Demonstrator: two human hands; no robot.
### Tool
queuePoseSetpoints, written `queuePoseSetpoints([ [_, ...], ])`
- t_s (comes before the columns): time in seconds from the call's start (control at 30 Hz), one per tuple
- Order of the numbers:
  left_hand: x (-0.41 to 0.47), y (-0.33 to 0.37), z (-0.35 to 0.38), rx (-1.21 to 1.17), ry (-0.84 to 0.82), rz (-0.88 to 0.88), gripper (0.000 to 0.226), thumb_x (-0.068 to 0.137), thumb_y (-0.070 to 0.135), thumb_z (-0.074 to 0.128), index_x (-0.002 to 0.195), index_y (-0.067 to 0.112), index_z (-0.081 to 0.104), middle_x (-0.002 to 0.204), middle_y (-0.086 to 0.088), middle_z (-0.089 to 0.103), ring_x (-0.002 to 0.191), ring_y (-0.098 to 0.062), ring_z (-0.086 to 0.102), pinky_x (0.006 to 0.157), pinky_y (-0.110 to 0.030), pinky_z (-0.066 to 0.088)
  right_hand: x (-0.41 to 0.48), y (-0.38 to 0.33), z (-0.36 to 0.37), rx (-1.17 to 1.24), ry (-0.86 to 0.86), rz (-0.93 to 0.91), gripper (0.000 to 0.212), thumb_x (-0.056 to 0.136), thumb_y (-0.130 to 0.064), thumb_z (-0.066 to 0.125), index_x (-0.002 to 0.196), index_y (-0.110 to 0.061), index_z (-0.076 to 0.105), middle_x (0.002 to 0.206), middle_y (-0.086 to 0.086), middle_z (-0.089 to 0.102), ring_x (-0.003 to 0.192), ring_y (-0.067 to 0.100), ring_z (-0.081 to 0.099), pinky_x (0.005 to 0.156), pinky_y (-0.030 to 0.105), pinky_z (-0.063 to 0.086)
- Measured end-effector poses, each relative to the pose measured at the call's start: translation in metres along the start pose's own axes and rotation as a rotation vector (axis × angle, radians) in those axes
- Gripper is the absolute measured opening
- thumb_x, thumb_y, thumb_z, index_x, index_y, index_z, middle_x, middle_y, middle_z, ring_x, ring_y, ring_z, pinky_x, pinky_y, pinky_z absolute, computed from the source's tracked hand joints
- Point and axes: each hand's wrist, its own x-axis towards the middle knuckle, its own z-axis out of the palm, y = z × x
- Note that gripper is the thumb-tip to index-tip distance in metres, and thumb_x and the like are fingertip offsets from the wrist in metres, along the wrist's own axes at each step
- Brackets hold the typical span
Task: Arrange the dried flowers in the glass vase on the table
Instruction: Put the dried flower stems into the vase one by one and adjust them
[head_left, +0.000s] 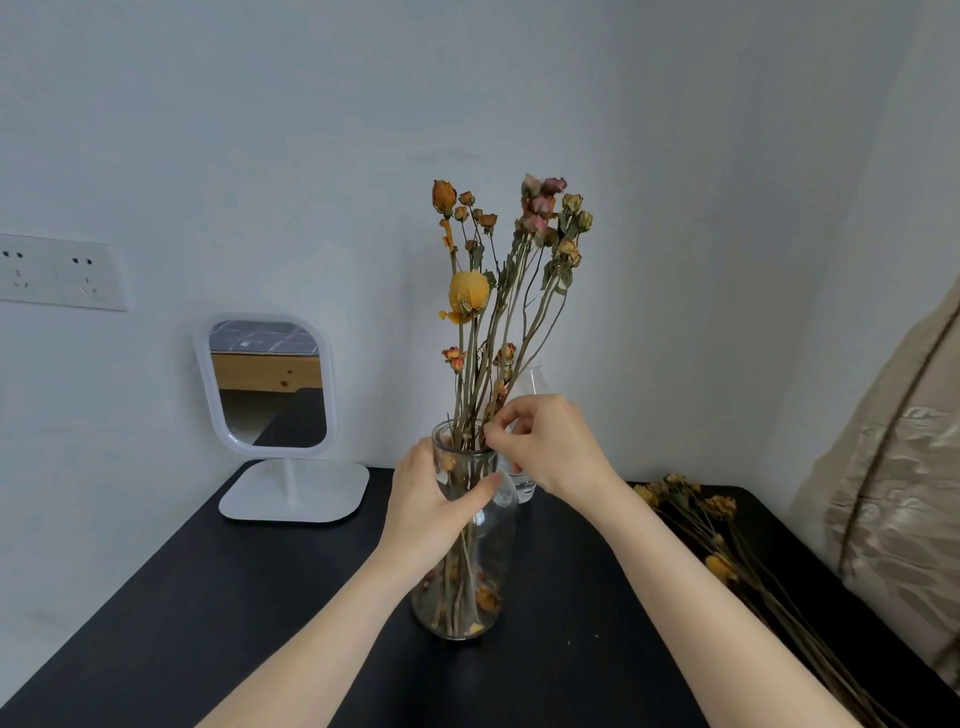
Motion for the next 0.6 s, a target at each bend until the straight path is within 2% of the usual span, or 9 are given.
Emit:
queuePoseSetpoints([
  [0.1,-0.001,0.000,0.000,-0.004,0.008,0.003,0.050,0.067,0.052,0.071,0.108,0.033,0.050,0.108,0.013,0.058,0.107,-0.008,0.053,0.092,-0.030,0.047,0.000,0.000,-0.003,-0.012,-0.025,0.004,0.007,0.087,-0.022,0.062,0.081,-0.019,0.063,0.060,-0.006,0.054,0.052,0.006,0.047,0.052,0.019,0.038],
  [0.27,0.000,0.003,-0.001,-0.004,-0.016,-0.011,0.057,0.069,0.049,0.072,0.116,0.027,0.049,0.114,0.010,0.058,0.110,-0.011,0.053,0.096,-0.034,0.047,-0.003,0.001,-0.003,-0.017,-0.016,0.004,0.005,0.088,-0.022,0.060,0.084,-0.019,0.062,0.065,-0.005,0.056,0.057,0.006,0.050,0.058,0.021,0.043],
  [0.43,0.002,0.004,-0.005,0.009,-0.047,0.000,0.052,0.072,0.044,0.071,0.116,0.029,0.049,0.115,0.012,0.056,0.109,-0.006,0.051,0.095,-0.030,0.044,-0.025,0.014,-0.007,0.089,-0.002,0.008,0.005,0.090,-0.025,0.058,0.091,-0.021,0.059,0.050,-0.007,0.055,0.038,-0.001,0.050,0.044,0.006,0.035],
  [0.6,-0.018,0.002,-0.004,-0.012,0.113,-0.065,0.078,0.069,0.045,0.075,0.131,0.023,0.034,0.129,0.009,0.041,0.117,-0.006,0.040,0.095,-0.025,0.035,-0.053,0.042,-0.015,0.085,-0.092,0.066,0.009,0.092,-0.029,0.055,0.092,-0.022,0.061,0.044,-0.006,0.056,0.038,-0.002,0.048,0.043,0.005,0.035],
])
